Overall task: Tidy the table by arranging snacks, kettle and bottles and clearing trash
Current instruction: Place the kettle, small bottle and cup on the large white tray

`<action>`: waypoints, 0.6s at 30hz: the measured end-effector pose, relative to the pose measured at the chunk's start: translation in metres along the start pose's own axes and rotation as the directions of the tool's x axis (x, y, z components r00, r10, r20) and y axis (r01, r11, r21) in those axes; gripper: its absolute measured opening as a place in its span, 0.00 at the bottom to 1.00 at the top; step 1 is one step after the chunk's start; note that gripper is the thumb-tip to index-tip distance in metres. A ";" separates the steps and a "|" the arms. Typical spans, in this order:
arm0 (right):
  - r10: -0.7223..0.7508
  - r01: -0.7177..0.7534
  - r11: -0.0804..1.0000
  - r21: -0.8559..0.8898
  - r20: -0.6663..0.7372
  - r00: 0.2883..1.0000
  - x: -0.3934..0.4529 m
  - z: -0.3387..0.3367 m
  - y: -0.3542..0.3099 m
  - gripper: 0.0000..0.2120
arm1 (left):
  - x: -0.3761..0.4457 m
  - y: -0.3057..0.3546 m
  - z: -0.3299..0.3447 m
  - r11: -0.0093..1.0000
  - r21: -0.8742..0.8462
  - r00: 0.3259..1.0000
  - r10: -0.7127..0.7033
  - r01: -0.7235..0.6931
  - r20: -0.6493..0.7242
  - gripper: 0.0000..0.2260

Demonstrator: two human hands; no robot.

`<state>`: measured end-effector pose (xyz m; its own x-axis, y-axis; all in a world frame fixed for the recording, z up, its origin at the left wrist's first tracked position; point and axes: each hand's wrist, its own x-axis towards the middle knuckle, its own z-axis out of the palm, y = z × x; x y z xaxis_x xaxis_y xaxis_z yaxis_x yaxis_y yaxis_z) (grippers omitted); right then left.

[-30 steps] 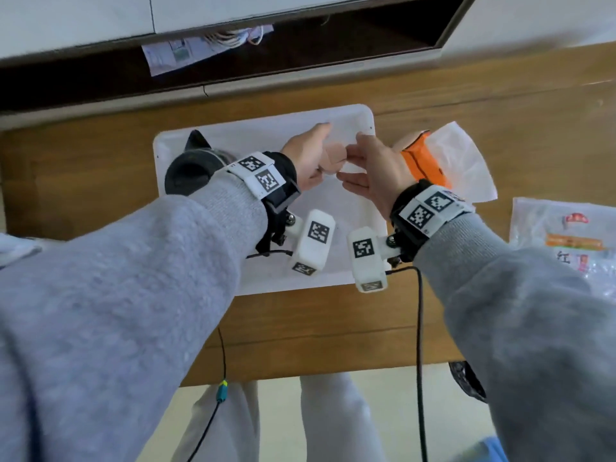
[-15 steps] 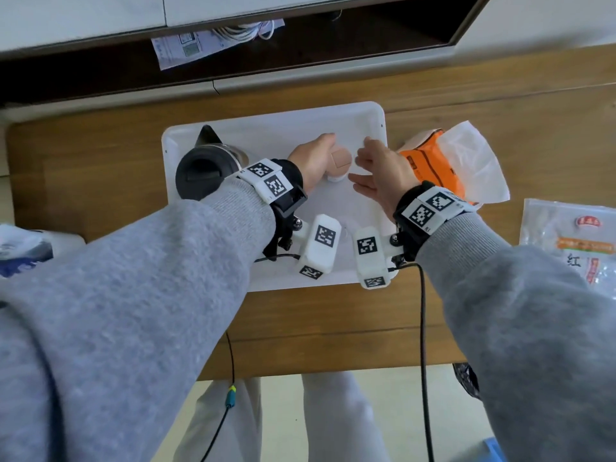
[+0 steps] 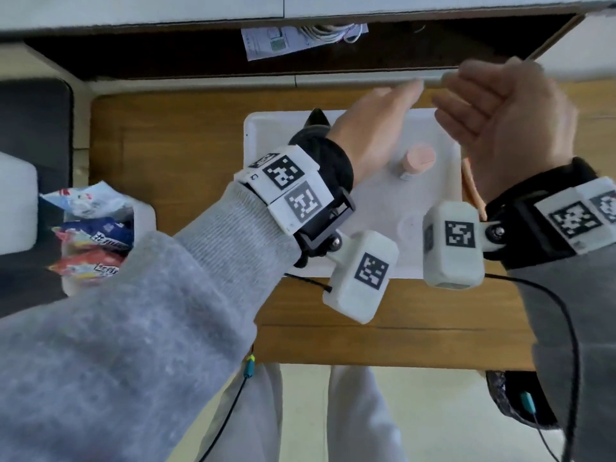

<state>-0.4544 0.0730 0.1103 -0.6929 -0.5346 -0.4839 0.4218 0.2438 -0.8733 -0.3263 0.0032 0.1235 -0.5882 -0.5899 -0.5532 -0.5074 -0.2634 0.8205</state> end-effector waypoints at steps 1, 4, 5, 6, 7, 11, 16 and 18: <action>-0.016 0.016 1.000 0.018 0.011 1.000 -0.003 -0.002 -0.008 0.20 | 0.001 0.005 0.004 0.999 -0.009 0.999 0.044 -0.044 0.017 0.16; -0.042 0.039 0.999 0.038 0.067 0.997 -0.010 -0.007 -0.019 0.20 | -0.002 0.016 0.012 0.993 -0.092 0.997 0.076 -0.074 0.014 0.14; -0.043 0.040 0.998 0.038 0.090 0.995 -0.012 -0.008 -0.019 0.21 | -0.002 0.015 0.014 0.993 -0.098 0.997 0.069 -0.068 0.015 0.14; -0.043 0.039 0.999 0.032 0.108 0.993 -0.013 -0.007 -0.017 0.21 | -0.005 0.015 0.013 0.993 -0.097 0.998 0.069 -0.068 0.008 0.13; -0.035 0.032 0.999 0.028 0.120 0.992 -0.015 -0.006 -0.014 0.21 | -0.004 0.011 0.013 0.994 -0.088 0.998 0.060 -0.059 0.003 0.11; 0.061 -0.060 0.998 -0.011 0.135 0.989 -0.018 0.003 0.011 0.21 | -0.004 -0.006 0.004 0.994 -0.108 1.000 0.018 -0.018 0.004 0.21; 0.270 -0.249 0.959 -0.134 0.173 0.947 -0.018 0.015 0.059 0.21 | 0.000 -0.052 -0.019 0.995 -0.061 0.983 -0.094 0.085 -0.158 0.31; 0.342 -0.308 0.932 -0.192 0.179 0.922 -0.018 0.024 0.080 0.20 | 0.000 -0.075 -0.036 0.988 -0.062 0.955 -0.155 0.144 -0.253 0.31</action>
<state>-0.3943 0.0828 0.0505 -0.3899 -0.5548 -0.7350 0.4940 0.5476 -0.6754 -0.2653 -0.0047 0.0667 -0.3240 -0.7156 -0.6188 -0.5463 -0.3926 0.7399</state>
